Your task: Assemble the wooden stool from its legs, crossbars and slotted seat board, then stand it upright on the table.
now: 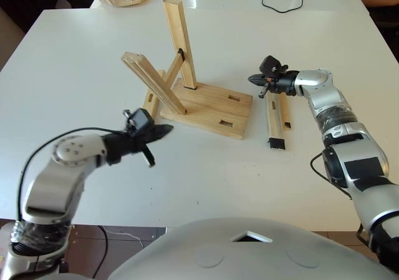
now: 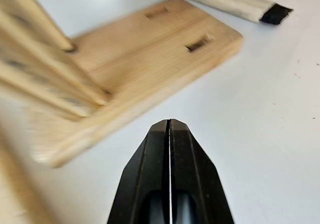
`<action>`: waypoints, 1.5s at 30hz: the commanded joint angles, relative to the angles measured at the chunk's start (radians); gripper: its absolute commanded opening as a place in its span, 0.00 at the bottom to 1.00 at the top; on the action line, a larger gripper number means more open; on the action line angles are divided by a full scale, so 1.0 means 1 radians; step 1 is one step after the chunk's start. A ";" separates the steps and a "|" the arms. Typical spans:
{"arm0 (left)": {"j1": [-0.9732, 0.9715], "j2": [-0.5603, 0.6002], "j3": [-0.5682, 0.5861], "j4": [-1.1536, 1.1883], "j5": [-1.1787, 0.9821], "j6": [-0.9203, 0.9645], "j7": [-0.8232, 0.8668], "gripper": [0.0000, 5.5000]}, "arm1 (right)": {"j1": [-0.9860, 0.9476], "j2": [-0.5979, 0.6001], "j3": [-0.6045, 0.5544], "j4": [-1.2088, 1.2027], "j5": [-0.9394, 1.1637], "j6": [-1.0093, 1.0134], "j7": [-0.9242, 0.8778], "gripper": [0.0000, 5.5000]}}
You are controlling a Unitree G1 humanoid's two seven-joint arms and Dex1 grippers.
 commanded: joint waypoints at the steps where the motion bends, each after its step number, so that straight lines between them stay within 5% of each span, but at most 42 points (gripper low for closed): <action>1: -0.056 -0.063 -0.154 0.158 0.134 -0.027 0.098 0.00 | -0.042 0.030 0.021 0.054 -0.010 -0.040 0.114 0.00; 15: -0.241 -0.256 -0.123 0.441 0.157 -0.131 0.248 0.00 | 0.032 -0.038 0.066 -0.008 -0.024 -0.064 0.364 0.00; 30: -0.344 -0.351 -0.061 0.630 0.120 -0.182 0.240 0.00 | 0.278 -0.044 0.010 -0.446 0.092 0.155 0.320 0.00; 37: -0.289 -0.345 0.005 0.582 0.128 -0.193 0.302 0.00 | 0.375 -0.076 -0.062 -0.620 0.135 0.244 0.194 0.00; 42: -0.221 -0.424 0.277 0.452 0.082 -0.246 0.548 0.00 | 0.468 -0.092 -0.355 -0.796 0.183 0.305 -0.193 0.04; 45: -0.177 -0.519 0.337 0.389 0.101 -0.293 0.699 0.00 | 0.620 -0.047 -0.415 -0.907 0.157 0.314 -0.349 0.11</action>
